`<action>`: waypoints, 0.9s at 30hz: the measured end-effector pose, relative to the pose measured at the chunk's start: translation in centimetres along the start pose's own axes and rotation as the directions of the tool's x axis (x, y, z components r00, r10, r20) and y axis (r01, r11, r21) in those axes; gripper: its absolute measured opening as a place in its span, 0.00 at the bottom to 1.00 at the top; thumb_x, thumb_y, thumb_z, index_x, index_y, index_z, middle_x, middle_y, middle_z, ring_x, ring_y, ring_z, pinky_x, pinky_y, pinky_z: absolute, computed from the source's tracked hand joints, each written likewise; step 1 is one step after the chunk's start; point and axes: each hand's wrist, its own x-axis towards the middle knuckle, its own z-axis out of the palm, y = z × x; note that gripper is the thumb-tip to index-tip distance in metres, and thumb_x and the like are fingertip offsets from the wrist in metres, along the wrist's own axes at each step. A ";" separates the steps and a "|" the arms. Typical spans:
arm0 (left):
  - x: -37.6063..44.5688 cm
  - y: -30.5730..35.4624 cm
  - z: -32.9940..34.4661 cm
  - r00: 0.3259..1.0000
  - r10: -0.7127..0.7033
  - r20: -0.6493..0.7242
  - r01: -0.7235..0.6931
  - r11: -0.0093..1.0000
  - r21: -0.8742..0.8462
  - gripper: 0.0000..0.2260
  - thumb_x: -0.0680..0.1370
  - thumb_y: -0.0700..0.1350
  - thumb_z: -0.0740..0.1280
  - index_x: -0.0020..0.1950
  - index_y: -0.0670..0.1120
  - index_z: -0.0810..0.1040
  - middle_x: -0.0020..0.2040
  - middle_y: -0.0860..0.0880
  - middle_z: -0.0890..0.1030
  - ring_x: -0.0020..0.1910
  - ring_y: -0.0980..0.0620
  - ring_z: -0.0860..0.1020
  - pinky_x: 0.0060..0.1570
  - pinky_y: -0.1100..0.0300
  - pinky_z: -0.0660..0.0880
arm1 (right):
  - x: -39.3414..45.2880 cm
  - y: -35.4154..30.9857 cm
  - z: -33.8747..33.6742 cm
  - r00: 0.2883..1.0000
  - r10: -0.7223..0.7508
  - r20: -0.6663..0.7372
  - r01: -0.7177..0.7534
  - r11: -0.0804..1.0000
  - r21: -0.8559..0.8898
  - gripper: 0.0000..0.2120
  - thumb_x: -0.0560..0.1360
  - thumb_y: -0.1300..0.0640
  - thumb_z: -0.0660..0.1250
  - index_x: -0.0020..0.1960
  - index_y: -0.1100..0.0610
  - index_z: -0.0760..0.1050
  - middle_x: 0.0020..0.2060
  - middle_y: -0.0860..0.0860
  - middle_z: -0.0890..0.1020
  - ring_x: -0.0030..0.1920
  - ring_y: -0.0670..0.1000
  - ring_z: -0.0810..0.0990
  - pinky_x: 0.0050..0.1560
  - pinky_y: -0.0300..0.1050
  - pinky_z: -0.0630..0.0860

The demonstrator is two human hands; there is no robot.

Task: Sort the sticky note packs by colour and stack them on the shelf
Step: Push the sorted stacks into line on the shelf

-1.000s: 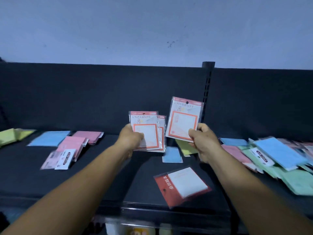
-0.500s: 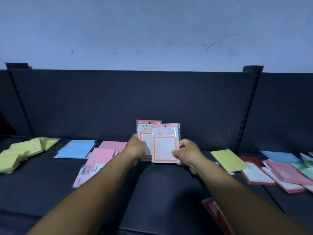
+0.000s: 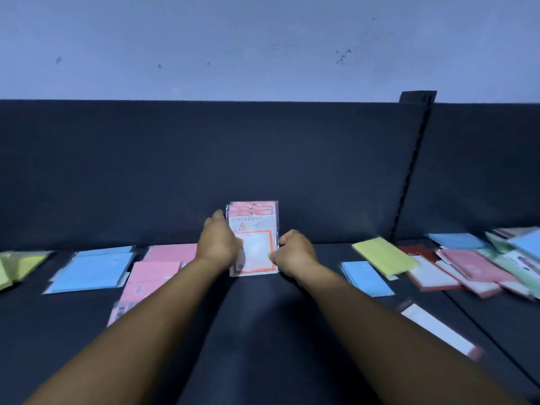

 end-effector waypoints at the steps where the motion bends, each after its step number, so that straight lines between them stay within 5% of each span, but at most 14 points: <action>1: -0.1 0.0 0.0 1.000 0.011 0.012 -0.012 0.999 0.032 0.18 0.71 0.35 0.66 0.60 0.41 0.70 0.59 0.42 0.73 0.55 0.40 0.76 0.51 0.54 0.73 | -0.1 -0.1 -0.1 1.000 -0.005 0.002 0.005 1.000 -0.021 0.14 0.72 0.62 0.68 0.58 0.61 0.74 0.53 0.55 0.81 0.52 0.56 0.81 0.49 0.45 0.78; 9: -1.8 1.2 0.3 0.963 0.269 0.011 -0.264 0.933 0.244 0.31 0.75 0.41 0.67 0.75 0.44 0.58 0.71 0.44 0.61 0.69 0.41 0.60 0.67 0.53 0.61 | -1.6 0.4 -2.5 0.997 -0.081 -0.011 0.080 0.991 -0.109 0.17 0.74 0.56 0.69 0.61 0.57 0.72 0.61 0.53 0.75 0.58 0.54 0.77 0.51 0.42 0.72; 14: -3.8 3.6 2.3 0.873 0.466 0.146 -0.488 0.820 0.299 0.32 0.77 0.45 0.66 0.77 0.44 0.54 0.74 0.45 0.58 0.73 0.44 0.57 0.70 0.55 0.57 | -2.7 2.2 -5.2 0.987 -0.160 -0.029 0.152 0.970 -0.192 0.26 0.76 0.51 0.66 0.72 0.55 0.65 0.70 0.53 0.67 0.68 0.55 0.69 0.65 0.46 0.68; 21: -5.8 8.0 6.4 0.759 0.510 0.406 -0.641 0.696 0.324 0.32 0.80 0.49 0.61 0.78 0.43 0.49 0.78 0.46 0.54 0.78 0.48 0.52 0.75 0.54 0.53 | -3.9 6.3 -11.1 0.978 -0.209 0.013 0.194 0.881 -0.431 0.28 0.80 0.50 0.60 0.77 0.55 0.56 0.76 0.51 0.59 0.75 0.53 0.57 0.74 0.46 0.57; 27: -7.8 12.3 10.3 0.729 0.466 0.501 -0.657 0.682 0.321 0.31 0.81 0.52 0.59 0.78 0.44 0.50 0.79 0.47 0.54 0.78 0.49 0.52 0.74 0.53 0.54 | -4.0 11.5 -16.0 0.980 -0.200 0.020 0.182 0.840 -0.511 0.28 0.80 0.49 0.59 0.77 0.55 0.57 0.76 0.50 0.60 0.76 0.51 0.56 0.75 0.45 0.54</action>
